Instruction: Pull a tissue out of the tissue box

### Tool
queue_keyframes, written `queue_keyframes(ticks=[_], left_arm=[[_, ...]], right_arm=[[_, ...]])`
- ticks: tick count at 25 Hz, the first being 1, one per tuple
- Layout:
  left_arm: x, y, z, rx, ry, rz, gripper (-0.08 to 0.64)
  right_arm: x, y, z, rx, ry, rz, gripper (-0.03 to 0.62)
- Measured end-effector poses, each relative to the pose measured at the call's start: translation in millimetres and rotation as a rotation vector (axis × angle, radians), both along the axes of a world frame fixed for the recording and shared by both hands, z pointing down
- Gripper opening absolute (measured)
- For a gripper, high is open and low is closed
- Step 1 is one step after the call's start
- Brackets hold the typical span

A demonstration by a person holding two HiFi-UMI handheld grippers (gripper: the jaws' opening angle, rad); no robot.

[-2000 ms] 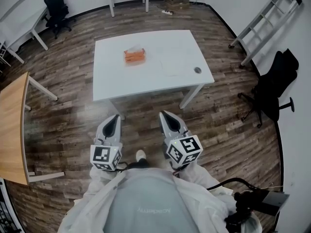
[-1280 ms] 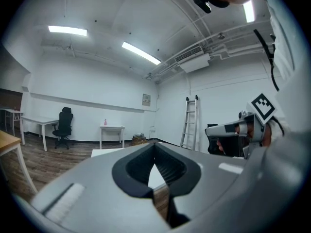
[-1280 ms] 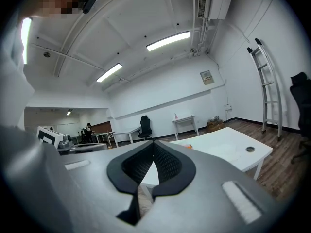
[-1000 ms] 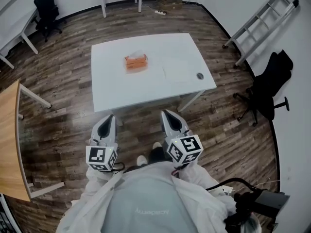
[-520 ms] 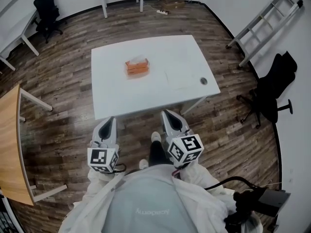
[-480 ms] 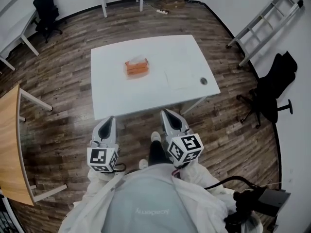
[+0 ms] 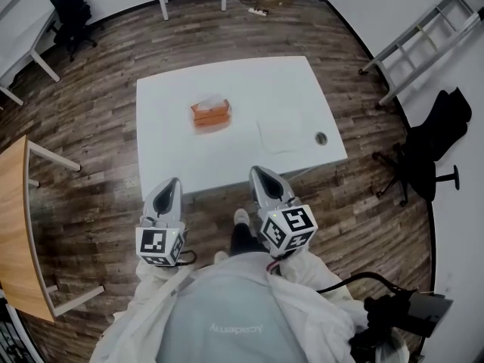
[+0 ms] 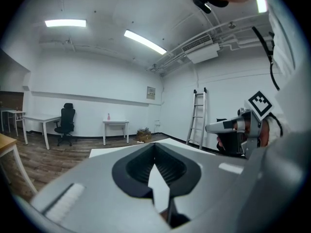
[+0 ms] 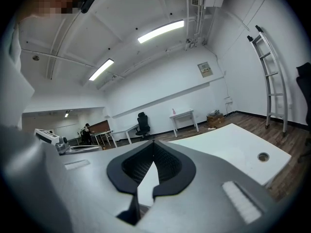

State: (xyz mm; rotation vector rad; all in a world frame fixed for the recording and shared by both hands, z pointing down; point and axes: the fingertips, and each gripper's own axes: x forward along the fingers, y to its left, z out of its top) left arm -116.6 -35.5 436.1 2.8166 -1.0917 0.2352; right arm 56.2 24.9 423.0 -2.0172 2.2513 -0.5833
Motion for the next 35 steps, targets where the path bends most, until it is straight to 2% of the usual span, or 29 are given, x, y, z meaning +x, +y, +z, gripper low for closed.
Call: queue_keyframes(ticks=[9, 17, 23, 35], left_arm=[[34.6, -34.9, -4.4, -0.002, -0.028, -0.028, 0.000], [56.6, -61.4, -13.9, 0.019, -0.046, -0.087, 0.000], [63.4, -68.6, -13.5, 0.015, -0.063, -0.127, 0.000], [68.3, -78.7, -12.4, 0.008, -0.079, -0.132, 0.000]], right_arm=[[33.0, -42.8, 2.6, -0.008, -0.025, -0.042, 0.000], [54.4, -80.7, 2.7, 0.001, -0.052, -0.111, 0.000], [57.6, -97.3, 3.0, 0.004, -0.066, -0.168, 0.000], [62.3, -111.8, 11.5, -0.020, -0.089, -0.181, 0.000]])
